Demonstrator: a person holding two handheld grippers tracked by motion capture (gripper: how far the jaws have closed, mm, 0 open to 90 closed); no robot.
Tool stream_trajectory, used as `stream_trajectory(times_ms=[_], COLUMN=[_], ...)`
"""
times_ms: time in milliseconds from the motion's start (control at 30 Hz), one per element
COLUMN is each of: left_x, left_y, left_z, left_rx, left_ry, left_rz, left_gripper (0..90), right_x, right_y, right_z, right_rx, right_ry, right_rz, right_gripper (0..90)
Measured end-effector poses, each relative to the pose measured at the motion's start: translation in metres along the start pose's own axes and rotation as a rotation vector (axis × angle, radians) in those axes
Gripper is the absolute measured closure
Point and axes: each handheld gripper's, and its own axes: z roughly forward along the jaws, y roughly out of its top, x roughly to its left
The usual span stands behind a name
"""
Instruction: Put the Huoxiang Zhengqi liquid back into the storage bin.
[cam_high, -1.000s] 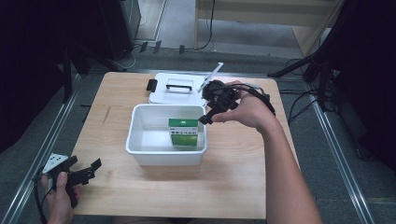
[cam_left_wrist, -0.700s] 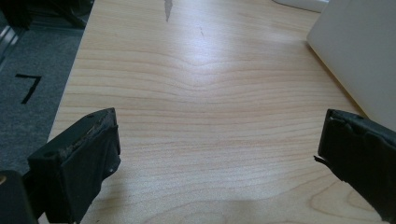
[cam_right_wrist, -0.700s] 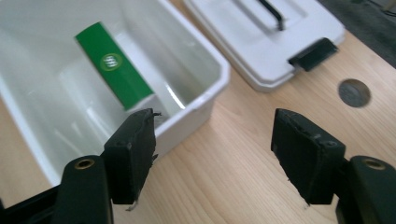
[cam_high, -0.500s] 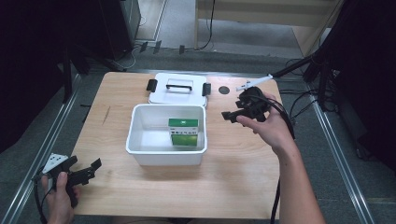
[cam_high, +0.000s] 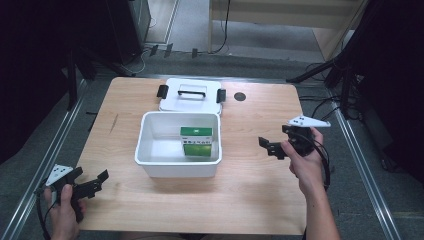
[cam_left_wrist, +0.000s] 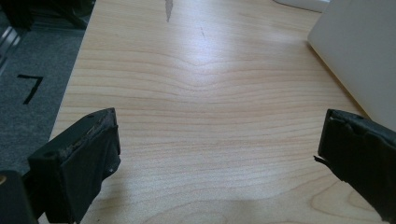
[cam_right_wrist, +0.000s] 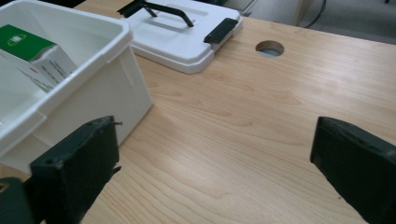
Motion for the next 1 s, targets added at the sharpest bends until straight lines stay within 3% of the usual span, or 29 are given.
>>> stream_trajectory(times_ms=[100,167,300,333,500,533,567,600,833,933,967,1000], left_x=[0.000,-0.001,-0.001,-0.001,-0.001,-0.001,-0.001,-0.001,-0.001,-0.001,-0.001,-0.001], left_y=[0.000,0.000,0.000,0.000,0.000,0.000,0.000,0.000,0.000,0.000,0.000,0.000], left_z=[0.000,0.000,0.000,0.000,0.000,0.000,0.000,0.000,0.000,0.000,0.000,0.000], left_rx=[0.003,-0.001,-0.003,0.000,-0.002,0.000,0.000,-0.001,0.004,0.006,0.009,0.009], left_ry=[0.003,0.005,0.006,0.006,0.009,0.008,0.009,0.009,0.007,0.008,0.006,0.006], left_rz=[0.003,-0.001,0.001,0.001,0.001,0.002,0.002,0.002,0.003,0.003,0.004,0.004], left_gripper=[0.0,0.0,0.0,0.0,0.0,0.0,0.0,0.0,0.0,0.0,0.0,0.0], right_x=[-0.004,-0.011,-0.017,-0.021,-0.029,-0.036,-0.036,-0.042,-0.055,-0.057,-0.057,-0.057], right_y=[-0.011,-0.031,-0.048,-0.059,-0.083,-0.097,-0.097,-0.108,-0.144,-0.151,-0.158,-0.158], right_z=[-0.003,-0.009,-0.015,-0.018,-0.023,-0.027,-0.027,-0.029,-0.041,-0.043,-0.043,-0.043], right_rx=[-0.027,-0.070,-0.095,-0.104,-0.107,-0.111,-0.111,-0.107,-0.113,-0.121,-0.104,-0.104], right_ry=[-0.013,-0.040,-0.054,-0.067,-0.112,-0.127,-0.127,-0.136,-0.174,-0.187,-0.216,-0.216], right_rz=[0.016,0.045,0.055,0.059,0.072,0.098,0.098,0.124,0.173,0.178,0.152,0.152], right_gripper=[0.0,0.0,0.0,0.0,0.0,0.0,0.0,0.0,0.0,0.0,0.0,0.0])
